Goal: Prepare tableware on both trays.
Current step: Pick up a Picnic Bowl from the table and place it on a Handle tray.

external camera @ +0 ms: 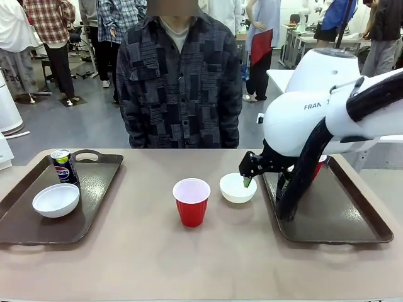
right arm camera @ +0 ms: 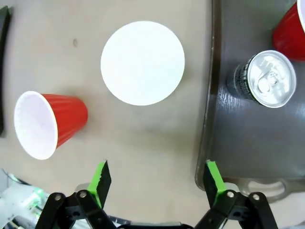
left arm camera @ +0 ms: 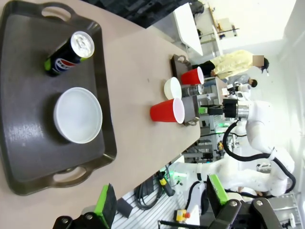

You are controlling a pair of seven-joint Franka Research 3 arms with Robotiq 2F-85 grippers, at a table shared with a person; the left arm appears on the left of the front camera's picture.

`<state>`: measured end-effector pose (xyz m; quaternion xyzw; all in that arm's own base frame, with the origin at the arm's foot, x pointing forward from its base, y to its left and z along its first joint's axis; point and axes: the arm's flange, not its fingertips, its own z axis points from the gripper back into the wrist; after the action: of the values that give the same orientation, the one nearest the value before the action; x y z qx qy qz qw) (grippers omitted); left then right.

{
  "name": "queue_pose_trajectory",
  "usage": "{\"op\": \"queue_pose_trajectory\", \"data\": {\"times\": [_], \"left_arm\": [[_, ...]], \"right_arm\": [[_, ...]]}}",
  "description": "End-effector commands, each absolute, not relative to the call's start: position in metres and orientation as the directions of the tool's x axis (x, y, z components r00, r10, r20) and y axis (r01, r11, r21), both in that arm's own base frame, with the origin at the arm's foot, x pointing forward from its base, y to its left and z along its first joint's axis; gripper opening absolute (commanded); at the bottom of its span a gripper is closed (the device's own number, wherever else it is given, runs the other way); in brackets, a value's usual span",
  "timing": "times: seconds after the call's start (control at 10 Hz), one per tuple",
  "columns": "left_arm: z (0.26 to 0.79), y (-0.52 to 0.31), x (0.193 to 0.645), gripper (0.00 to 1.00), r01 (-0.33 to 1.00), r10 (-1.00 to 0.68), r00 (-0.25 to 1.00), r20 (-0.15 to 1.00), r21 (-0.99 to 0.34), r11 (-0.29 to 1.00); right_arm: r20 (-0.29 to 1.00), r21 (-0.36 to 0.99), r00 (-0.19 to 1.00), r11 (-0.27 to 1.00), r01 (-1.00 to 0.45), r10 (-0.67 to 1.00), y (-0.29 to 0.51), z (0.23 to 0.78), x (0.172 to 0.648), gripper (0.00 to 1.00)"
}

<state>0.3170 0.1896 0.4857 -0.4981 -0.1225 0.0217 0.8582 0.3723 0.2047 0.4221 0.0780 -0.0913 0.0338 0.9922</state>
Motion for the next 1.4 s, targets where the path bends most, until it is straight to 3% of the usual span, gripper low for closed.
{"op": "queue_pose_trajectory", "data": {"times": [0.0, 0.3, 0.8, 1.3], "left_arm": [[0.487, 0.189, 0.315, 1.0, 0.09, 0.167, 0.967, 0.195, -0.868, 0.488], [0.487, 0.189, 0.315, 1.0, 0.09, 0.167, 0.967, 0.195, -0.868, 0.488], [0.487, 0.189, 0.315, 1.0, 0.09, 0.167, 0.967, 0.195, -0.868, 0.488], [0.487, 0.189, 0.315, 1.0, 0.09, 0.167, 0.967, 0.195, -0.868, 0.488]], "right_arm": [[0.185, 0.122, 0.982, 0.991, -0.063, 0.039, 0.197, 0.413, 0.367, 1.0], [0.177, 0.142, 0.983, 0.987, -0.076, 0.05, 0.2, 0.417, 0.37, 1.0], [0.197, 0.015, 0.98, 0.999, -0.028, 0.025, 0.232, 0.393, 0.424, 1.0], [0.186, -0.018, 0.982, 1.0, -0.005, 0.008, 0.251, 0.363, 0.474, 1.0]]}}
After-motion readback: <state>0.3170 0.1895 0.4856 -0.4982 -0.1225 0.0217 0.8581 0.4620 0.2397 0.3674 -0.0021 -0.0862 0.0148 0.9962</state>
